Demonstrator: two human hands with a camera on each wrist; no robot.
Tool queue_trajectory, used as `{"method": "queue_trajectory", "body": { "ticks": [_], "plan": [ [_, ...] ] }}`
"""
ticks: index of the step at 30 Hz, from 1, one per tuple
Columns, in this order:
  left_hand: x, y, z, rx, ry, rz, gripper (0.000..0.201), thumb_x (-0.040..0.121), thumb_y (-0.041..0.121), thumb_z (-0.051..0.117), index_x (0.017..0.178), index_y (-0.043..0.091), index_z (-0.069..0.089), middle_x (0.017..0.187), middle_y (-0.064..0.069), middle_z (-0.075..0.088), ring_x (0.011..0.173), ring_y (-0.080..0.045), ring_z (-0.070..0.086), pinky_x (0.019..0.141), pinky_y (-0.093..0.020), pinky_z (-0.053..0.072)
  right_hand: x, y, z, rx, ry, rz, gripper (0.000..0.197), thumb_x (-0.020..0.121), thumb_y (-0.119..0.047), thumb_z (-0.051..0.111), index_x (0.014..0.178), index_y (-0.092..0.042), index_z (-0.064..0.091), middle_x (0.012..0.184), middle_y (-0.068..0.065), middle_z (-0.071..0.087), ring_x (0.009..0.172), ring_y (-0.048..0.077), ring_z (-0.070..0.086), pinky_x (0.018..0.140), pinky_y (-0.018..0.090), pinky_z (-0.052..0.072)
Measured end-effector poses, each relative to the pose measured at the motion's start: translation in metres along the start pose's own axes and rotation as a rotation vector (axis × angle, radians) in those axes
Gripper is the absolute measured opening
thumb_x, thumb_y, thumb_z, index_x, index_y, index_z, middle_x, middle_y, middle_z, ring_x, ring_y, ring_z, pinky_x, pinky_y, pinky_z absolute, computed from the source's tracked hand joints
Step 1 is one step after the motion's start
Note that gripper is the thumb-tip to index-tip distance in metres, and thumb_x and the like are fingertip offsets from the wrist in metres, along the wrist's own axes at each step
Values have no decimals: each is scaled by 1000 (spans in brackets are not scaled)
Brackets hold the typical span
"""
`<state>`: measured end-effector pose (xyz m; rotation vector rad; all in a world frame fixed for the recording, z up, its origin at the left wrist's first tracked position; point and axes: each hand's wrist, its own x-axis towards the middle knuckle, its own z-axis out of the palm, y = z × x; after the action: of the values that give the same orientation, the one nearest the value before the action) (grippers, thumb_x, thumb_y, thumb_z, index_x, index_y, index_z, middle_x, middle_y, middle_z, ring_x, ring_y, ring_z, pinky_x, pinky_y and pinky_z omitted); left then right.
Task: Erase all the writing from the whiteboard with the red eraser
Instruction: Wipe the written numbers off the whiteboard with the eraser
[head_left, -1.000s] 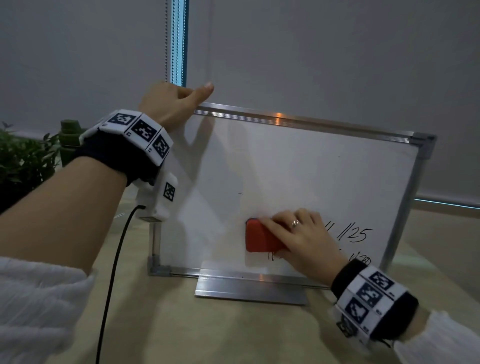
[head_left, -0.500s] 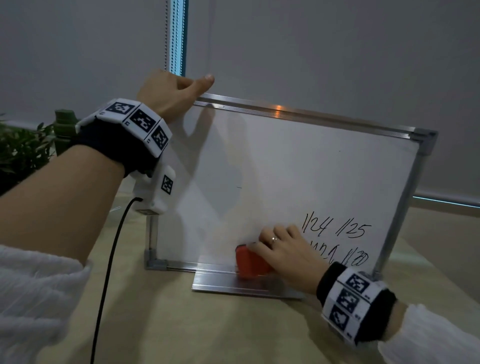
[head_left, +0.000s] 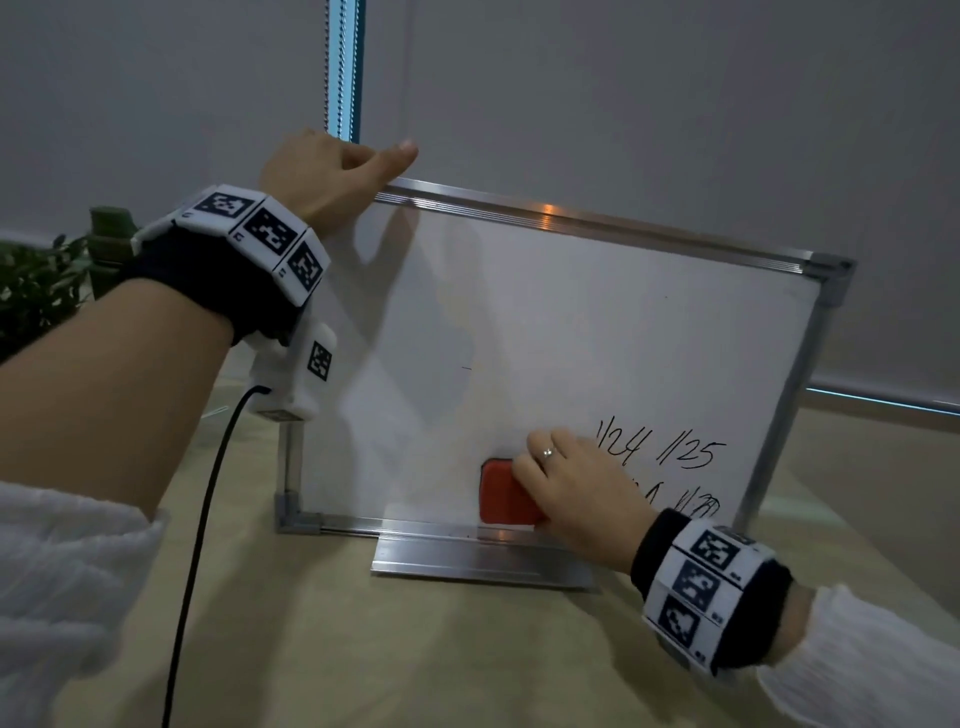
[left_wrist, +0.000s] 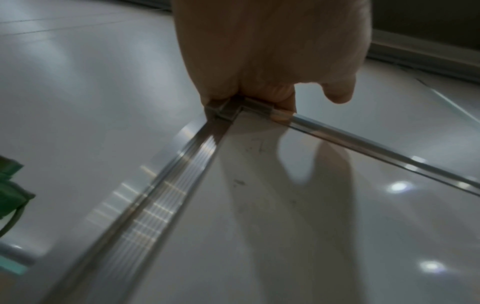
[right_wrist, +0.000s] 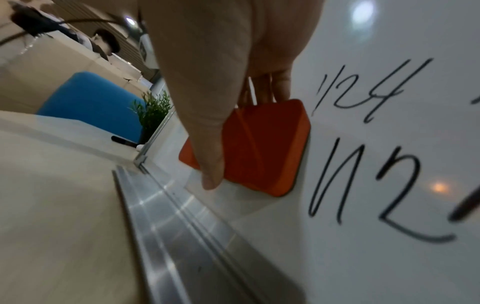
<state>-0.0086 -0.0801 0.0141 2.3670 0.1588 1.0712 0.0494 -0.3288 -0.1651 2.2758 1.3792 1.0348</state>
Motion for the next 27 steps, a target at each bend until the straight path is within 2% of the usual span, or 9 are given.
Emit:
{"method": "queue_trajectory", "body": {
  "ticks": [4, 8, 11, 15, 17, 19, 22, 25, 27],
  "plan": [
    [3, -4, 0, -1, -6, 9, 57, 92, 55, 36, 94, 8, 69, 53, -4, 36, 52, -21, 36, 50, -21, 24, 14, 14, -18, -99, 111, -28, 57, 43, -26, 76, 91, -11, 50, 80, 8, 57, 64, 27, 50, 55, 32, 35],
    [5, -6, 1, 15, 1, 21, 59, 92, 55, 36, 93, 5, 69, 61, -10, 44, 62, -23, 42, 52, -21, 26, 47, 45, -61, -15, 355, 321, 58, 55, -24, 77, 108, -5, 61, 88, 17, 58, 72, 34, 53, 62, 36, 40],
    [5, -8, 2, 6, 1, 38, 60, 92, 55, 35, 99, 6, 70, 72, -16, 49, 67, -23, 44, 53, -21, 28, 50, 33, -54, 26, 381, 432, 64, 54, -26, 77, 112, -5, 58, 90, 17, 58, 74, 34, 53, 63, 37, 41],
    [5, -8, 2, 3, -11, 27, 64, 92, 55, 35, 106, 3, 70, 69, -14, 51, 58, -22, 43, 55, -20, 29, 20, -16, -5, -116, 240, -30, 28, 70, -16, 56, 97, -16, 66, 84, 2, 61, 66, 23, 52, 62, 35, 32],
    [5, -7, 1, 12, -19, 21, 63, 92, 55, 35, 107, 5, 70, 68, -12, 52, 61, -21, 45, 56, -19, 30, 12, -16, 0, -104, 191, -127, 29, 71, -17, 49, 95, -19, 66, 84, -1, 61, 67, 20, 51, 65, 34, 32],
    [5, -8, -1, 46, -11, 28, 61, 92, 56, 36, 105, 8, 72, 58, -7, 48, 58, -20, 43, 54, -20, 30, 17, 2, -11, -63, 277, -22, 42, 61, -21, 59, 103, -17, 64, 86, 2, 61, 71, 24, 51, 68, 36, 32],
    [4, -10, -1, 86, -4, 55, 74, 82, 65, 31, 96, 5, 72, 64, -16, 56, 67, -26, 48, 56, -24, 33, 31, 42, -38, 49, 478, 382, 58, 61, -34, 63, 114, -11, 59, 90, 9, 59, 77, 29, 50, 70, 37, 32],
    [8, -11, -1, 146, -44, 15, 73, 76, 71, 26, 92, 17, 73, 82, -16, 65, 86, -31, 57, 83, -37, 45, 35, 52, -50, 194, 567, 627, 64, 60, -36, 65, 118, -9, 57, 92, 12, 55, 80, 30, 49, 69, 38, 40],
    [12, -2, -3, 279, -121, -25, 58, 82, 70, 28, 82, 27, 68, 75, -8, 61, 86, -31, 59, 98, -49, 41, 35, 41, -44, 227, 591, 685, 62, 64, -39, 58, 119, -10, 53, 93, 12, 53, 82, 26, 43, 69, 36, 40]
  ]
}}
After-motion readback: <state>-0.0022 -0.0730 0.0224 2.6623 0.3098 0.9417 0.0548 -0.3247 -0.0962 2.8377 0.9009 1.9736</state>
